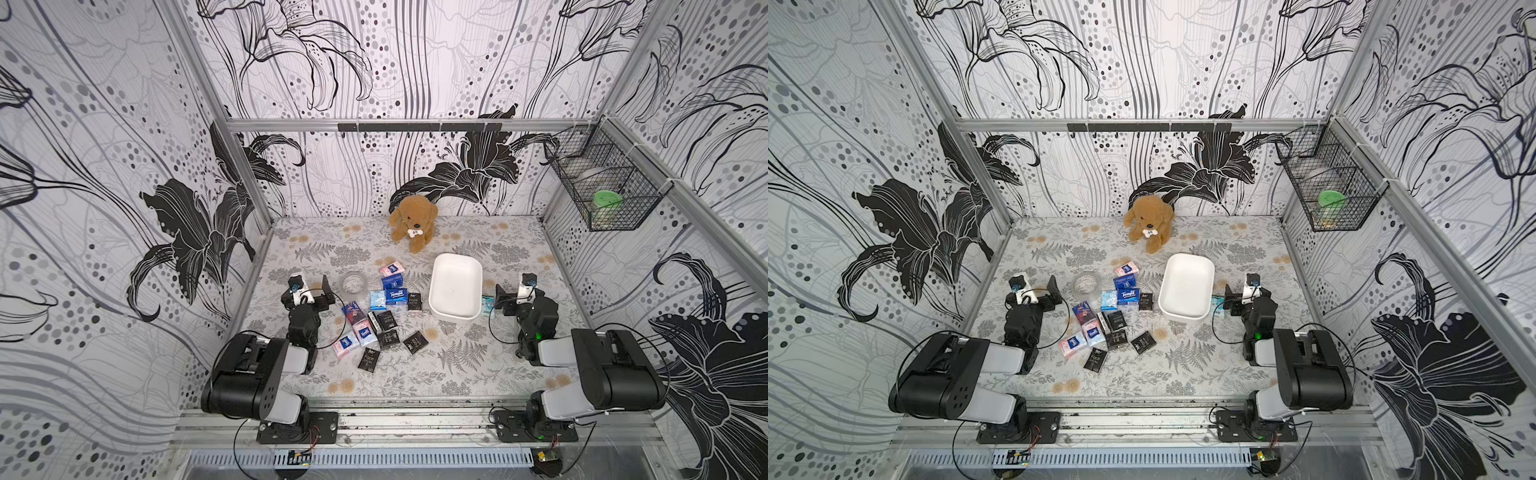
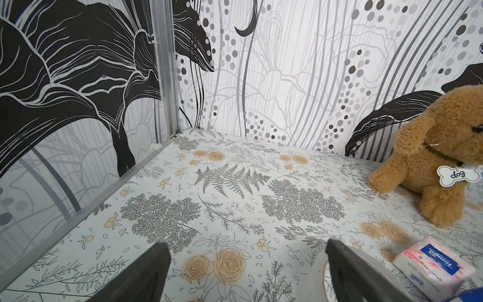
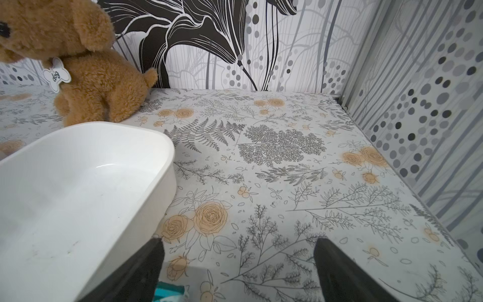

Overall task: Put the pocket tissues into the storage box
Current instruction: Pick up the pocket tissues from the center of the board.

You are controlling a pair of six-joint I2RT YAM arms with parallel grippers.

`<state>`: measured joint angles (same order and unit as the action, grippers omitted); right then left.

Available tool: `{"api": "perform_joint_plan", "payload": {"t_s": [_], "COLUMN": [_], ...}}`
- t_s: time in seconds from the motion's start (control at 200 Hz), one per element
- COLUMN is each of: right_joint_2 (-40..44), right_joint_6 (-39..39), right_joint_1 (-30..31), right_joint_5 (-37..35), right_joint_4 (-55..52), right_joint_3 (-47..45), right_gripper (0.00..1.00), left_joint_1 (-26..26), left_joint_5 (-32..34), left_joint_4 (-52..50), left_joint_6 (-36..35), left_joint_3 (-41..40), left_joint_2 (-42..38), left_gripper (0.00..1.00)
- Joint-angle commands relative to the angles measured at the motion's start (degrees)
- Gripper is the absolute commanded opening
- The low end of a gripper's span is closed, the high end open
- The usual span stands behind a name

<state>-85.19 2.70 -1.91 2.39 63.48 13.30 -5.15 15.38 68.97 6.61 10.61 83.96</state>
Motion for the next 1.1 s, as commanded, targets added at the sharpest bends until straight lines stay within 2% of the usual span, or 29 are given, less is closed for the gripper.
{"api": "perform_joint_plan", "payload": {"t_s": [0.0,0.461,0.511,0.581,0.661,0.791,0.866,0.946,1.066,1.096], "right_joint_2": [-0.6,-0.5,0.5,3.3,4.7,6.9,7.9,6.3,5.1,5.4], "right_joint_6": [1.0,0.9,0.3,-0.9,-4.3,-10.7,-15.3,-18.6,-20.2,-20.5], "right_joint_1": [-0.1,-0.2,-0.1,-0.2,-0.1,-0.1,-0.1,-0.1,-0.1,-0.1], "right_joint_5": [0.4,0.3,-1.2,-4.0,-6.3,-6.6,-6.7,-5.5,-0.6,0.4], "right_joint_4": [1.6,1.7,-1.0,-14.0,-31.1,-40.2,-48.5,-63.2,-77.9,-80.0], "right_joint_3": [0.9,0.9,2.0,7.9,16.5,20.7,24.3,31.5,37.4,37.6], "right_gripper": [0.96,0.96,0.96,0.96,0.96,0.95,0.96,0.96,1.0,0.96], "left_joint_1": [0.2,0.3,0.2,0.1,0.1,0.1,0.1,0.0,0.1,0.1], "left_joint_5": [-0.3,-0.4,0.0,1.8,4.3,4.7,5.4,5.3,2.7,2.0], "left_joint_4": [1.9,2.1,2.4,-0.6,-9.8,-17.7,-28.2,-40.2,-50.8,-52.6], "left_joint_6": [-0.4,-0.4,-0.8,-0.4,0.8,0.9,4.8,8.4,15.1,16.8], "left_joint_3": [0.9,0.9,0.8,1.8,4.8,6.9,11.2,17.6,24.9,26.5], "left_joint_2": [0.6,0.5,0.3,-1.3,-5.4,-11.3,-13.4,-14.0,-14.4,-14.3], "left_gripper": [0.98,0.98,0.98,0.98,0.98,0.98,0.98,0.98,0.98,0.98]}}
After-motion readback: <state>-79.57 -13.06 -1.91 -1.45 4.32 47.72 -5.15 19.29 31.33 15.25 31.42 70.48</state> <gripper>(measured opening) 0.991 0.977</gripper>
